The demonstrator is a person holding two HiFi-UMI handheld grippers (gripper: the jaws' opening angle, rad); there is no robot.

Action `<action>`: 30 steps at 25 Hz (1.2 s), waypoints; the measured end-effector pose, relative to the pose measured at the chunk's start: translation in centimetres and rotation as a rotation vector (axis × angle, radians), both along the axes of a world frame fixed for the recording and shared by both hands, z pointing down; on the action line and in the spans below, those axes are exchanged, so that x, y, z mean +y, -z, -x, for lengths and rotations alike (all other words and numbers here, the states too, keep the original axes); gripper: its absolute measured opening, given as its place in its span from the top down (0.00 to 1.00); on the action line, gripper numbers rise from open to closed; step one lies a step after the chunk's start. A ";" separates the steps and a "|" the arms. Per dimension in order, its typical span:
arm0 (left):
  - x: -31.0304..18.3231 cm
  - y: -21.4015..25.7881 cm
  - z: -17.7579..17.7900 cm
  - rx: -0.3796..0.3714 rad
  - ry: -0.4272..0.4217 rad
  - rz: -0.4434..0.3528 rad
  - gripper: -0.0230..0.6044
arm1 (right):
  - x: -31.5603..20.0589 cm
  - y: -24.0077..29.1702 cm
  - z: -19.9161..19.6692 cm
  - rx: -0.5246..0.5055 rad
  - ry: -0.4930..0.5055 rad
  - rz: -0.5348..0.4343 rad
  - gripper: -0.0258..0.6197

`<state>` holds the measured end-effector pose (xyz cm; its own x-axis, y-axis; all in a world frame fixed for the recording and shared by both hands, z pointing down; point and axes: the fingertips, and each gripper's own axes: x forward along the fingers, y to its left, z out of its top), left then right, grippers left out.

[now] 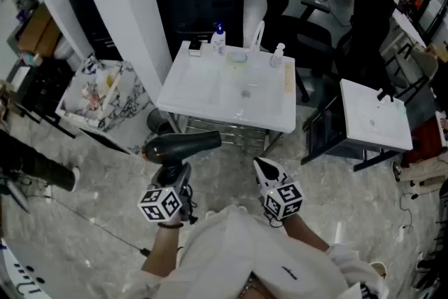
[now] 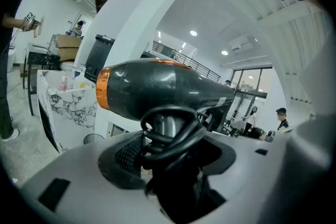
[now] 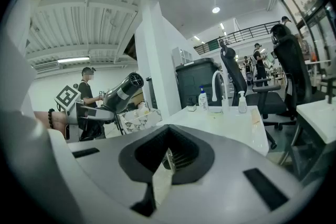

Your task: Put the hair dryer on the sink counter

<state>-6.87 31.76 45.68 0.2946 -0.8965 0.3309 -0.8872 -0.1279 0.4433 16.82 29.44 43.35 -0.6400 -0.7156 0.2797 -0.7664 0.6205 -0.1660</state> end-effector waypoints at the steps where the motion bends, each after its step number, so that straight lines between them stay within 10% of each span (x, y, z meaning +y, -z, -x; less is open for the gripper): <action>1: -0.1 0.0 0.1 -0.001 0.000 0.000 0.51 | -0.1 0.0 0.1 0.000 0.000 0.000 0.93; 30: 0.8 -0.6 4.1 0.026 0.024 0.005 0.51 | -0.6 0.0 2.9 -0.009 -0.033 0.011 0.93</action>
<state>-10.95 32.57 46.25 0.2812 -0.9019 0.3280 -0.8782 -0.1041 0.4668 13.95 28.84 43.36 -0.6185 -0.7333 0.2822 -0.7849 0.5930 -0.1793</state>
